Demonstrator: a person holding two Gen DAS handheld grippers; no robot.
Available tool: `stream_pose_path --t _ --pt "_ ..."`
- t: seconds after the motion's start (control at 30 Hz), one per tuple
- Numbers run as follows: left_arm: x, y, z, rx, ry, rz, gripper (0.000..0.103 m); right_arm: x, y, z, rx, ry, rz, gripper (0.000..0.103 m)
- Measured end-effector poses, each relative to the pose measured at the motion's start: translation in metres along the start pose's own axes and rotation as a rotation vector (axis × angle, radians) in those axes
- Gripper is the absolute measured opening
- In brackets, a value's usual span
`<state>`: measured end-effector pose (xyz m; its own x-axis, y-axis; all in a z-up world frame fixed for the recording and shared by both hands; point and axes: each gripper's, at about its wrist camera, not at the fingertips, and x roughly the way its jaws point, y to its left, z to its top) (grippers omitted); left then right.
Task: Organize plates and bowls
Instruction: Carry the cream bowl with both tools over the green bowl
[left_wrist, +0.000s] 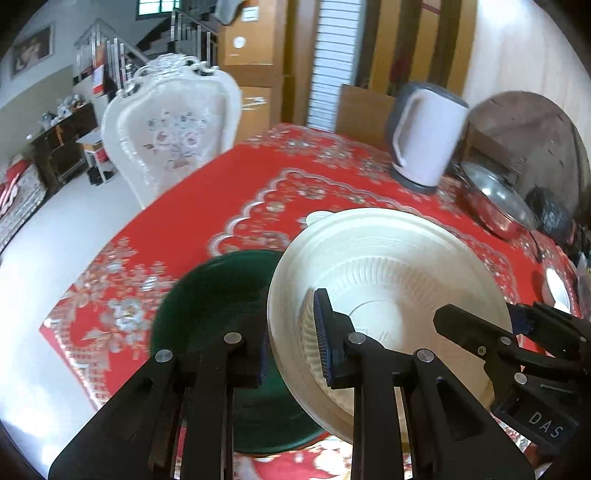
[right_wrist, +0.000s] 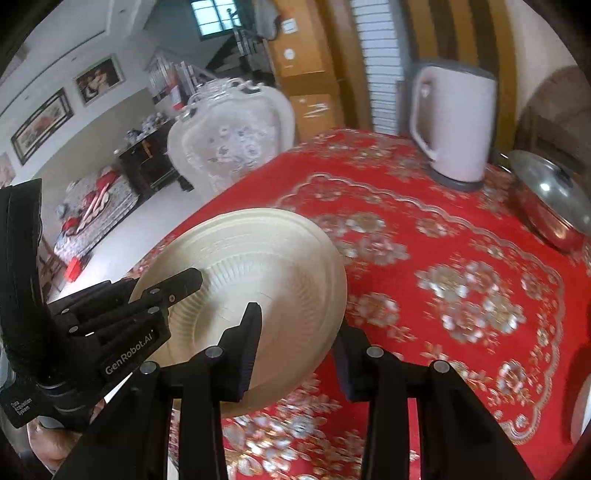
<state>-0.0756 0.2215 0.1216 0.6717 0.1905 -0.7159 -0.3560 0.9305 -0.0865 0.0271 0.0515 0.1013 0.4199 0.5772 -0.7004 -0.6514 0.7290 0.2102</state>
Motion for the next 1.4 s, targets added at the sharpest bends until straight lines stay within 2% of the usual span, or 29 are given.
stream_pose_path --t 0.3,0.5,0.87,1.0,1.27,1.33,1.4 --pt "0.003 0.051 -0.008 -0.071 0.013 0.054 0.021 0.031 0.045 0.013 -0.086 0.035 0.030 0.038" --pt "0.013 0.068 -0.017 -0.096 0.044 0.069 0.021 0.053 0.058 0.009 -0.108 0.081 0.037 0.038" --pt "0.035 0.074 -0.030 -0.104 0.093 0.087 0.021 0.075 0.063 -0.002 -0.119 0.144 0.023 0.038" --pt "0.038 0.071 -0.033 -0.088 0.078 0.116 0.021 0.078 0.064 -0.005 -0.123 0.150 0.020 0.038" --pt "0.036 0.072 -0.036 -0.089 0.067 0.108 0.021 0.078 0.068 -0.007 -0.149 0.158 0.010 0.042" --pt "0.036 0.072 -0.035 -0.096 0.068 0.098 0.026 0.078 0.067 -0.006 -0.142 0.164 0.030 0.047" --pt "0.036 0.071 -0.035 -0.096 0.067 0.099 0.026 0.076 0.066 -0.007 -0.134 0.167 0.051 0.051"
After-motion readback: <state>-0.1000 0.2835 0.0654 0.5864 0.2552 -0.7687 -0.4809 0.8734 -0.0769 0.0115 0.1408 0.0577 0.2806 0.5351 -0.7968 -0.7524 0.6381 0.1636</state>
